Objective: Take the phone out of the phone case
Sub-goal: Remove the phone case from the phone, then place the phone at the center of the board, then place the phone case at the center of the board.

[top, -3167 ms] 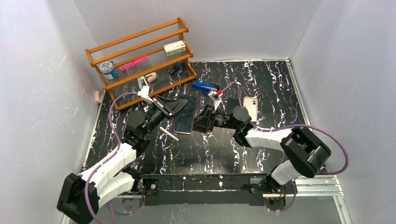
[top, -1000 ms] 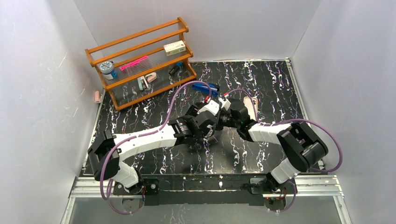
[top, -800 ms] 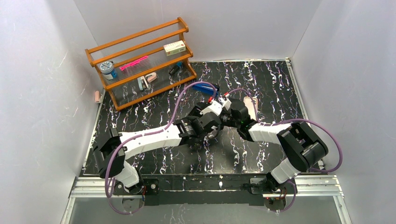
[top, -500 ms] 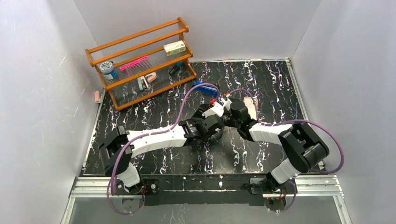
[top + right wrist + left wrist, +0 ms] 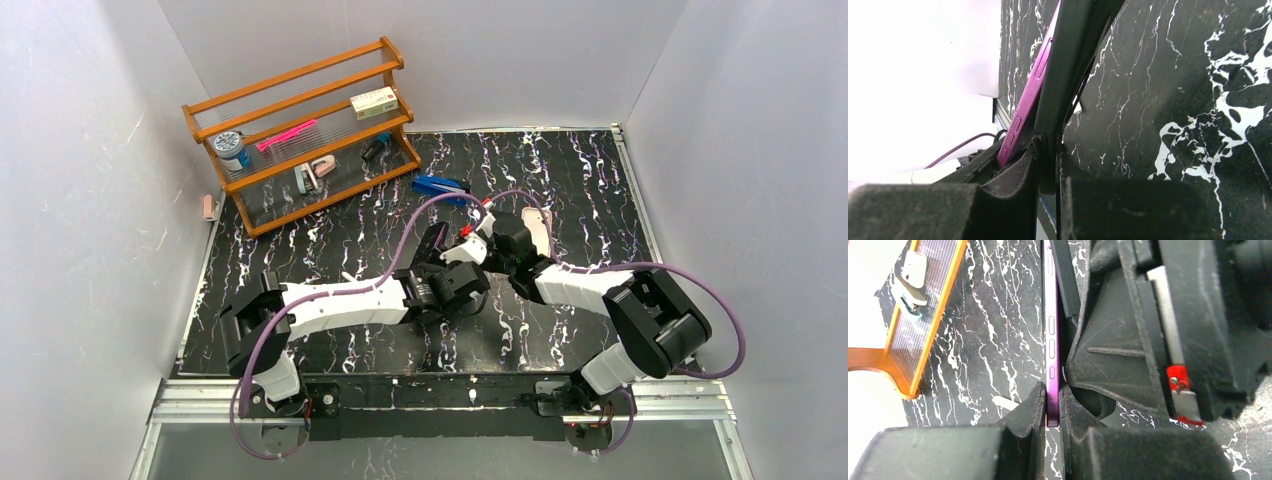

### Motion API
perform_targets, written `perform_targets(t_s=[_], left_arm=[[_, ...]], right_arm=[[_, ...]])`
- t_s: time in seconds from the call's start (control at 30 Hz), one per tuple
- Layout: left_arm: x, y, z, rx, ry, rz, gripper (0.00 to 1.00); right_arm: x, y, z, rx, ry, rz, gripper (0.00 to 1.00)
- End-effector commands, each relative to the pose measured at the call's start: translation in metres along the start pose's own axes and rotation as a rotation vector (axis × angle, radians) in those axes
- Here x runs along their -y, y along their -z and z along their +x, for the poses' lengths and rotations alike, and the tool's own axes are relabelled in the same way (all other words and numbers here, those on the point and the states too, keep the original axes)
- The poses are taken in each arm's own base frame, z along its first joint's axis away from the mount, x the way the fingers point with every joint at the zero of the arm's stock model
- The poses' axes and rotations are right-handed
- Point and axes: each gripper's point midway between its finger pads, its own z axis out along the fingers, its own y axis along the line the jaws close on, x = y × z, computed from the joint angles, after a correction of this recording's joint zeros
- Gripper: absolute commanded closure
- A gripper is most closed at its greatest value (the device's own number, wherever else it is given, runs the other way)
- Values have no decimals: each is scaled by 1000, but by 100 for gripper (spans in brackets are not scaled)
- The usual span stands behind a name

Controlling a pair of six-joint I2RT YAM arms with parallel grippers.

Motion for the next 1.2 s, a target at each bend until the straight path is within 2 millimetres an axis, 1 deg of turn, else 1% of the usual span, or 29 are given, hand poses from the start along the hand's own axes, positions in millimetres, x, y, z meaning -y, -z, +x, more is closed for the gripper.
perform_targets(t_s=[0.0, 0.17, 0.3, 0.4, 0.5, 0.53, 0.57, 0.63, 0.7, 0.77, 0.8, 0.9, 1.0, 1.07, 1.13, 1.17], left_arm=[[2, 32, -10, 62, 55, 30, 100], [-9, 54, -11, 77, 102, 55, 100], [-26, 65, -13, 88, 149, 46, 100], [-42, 69, -17, 113, 172, 1, 100], [-46, 55, -18, 85, 154, -36, 100], [-45, 49, -18, 76, 151, -42, 100], [-43, 42, -19, 70, 142, -52, 100], [-39, 28, -22, 68, 139, -65, 100], [-33, 12, -23, 51, 140, -58, 100], [-26, -3, -25, 44, 133, -54, 100], [-21, -12, -26, 37, 108, -59, 100], [-13, -31, -36, 29, 67, -74, 100], [-5, -49, -44, 18, 19, -103, 100], [1, -58, -49, 14, 3, -112, 100], [11, -66, -54, 13, -1, -101, 100], [16, -71, -55, 10, -6, -95, 100]], right_arm=[[-40, 3, -54, 149, 70, -94, 99], [-16, 12, -81, 179, 92, -23, 99], [9, 26, -87, 155, 124, 54, 99], [26, 47, -87, 127, 131, 97, 99], [48, 75, -83, 90, 145, 181, 99], [57, 86, -81, 79, 148, 214, 99], [70, 99, -74, 49, 139, 265, 99], [87, 122, -73, 51, 125, 330, 99], [103, 143, -76, 77, 100, 377, 99], [118, 161, -85, 116, 89, 450, 99], [129, 174, -96, 156, 77, 502, 99], [139, 186, -127, 204, 114, 604, 99], [144, 195, -155, 195, 153, 638, 99], [153, 210, -174, 189, 167, 692, 99], [155, 226, -192, 200, 178, 731, 99], [155, 232, -197, 199, 177, 737, 99]])
